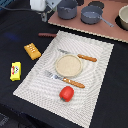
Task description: Interact with the objects in diverse but meaningful ways.
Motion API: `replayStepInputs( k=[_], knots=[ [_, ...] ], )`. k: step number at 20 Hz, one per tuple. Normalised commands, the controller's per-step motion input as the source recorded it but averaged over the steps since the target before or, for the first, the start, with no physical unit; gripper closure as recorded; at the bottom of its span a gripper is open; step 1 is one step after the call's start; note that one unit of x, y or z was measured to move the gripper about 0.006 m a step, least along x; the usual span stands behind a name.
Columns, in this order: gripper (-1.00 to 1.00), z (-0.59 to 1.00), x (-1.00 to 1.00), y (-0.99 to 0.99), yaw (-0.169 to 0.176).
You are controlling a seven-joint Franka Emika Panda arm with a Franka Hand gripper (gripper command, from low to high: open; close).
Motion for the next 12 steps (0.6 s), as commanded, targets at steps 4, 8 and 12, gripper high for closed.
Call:
replayStepInputs(
  k=[4,8,12],
  knots=[
    [-1.00,-0.55,-0.40,0.00,0.028],
    [-1.00,-0.61,-0.51,-0.04,0.043],
    [-1.00,-0.64,-0.55,-0.05,0.067]
  ],
)
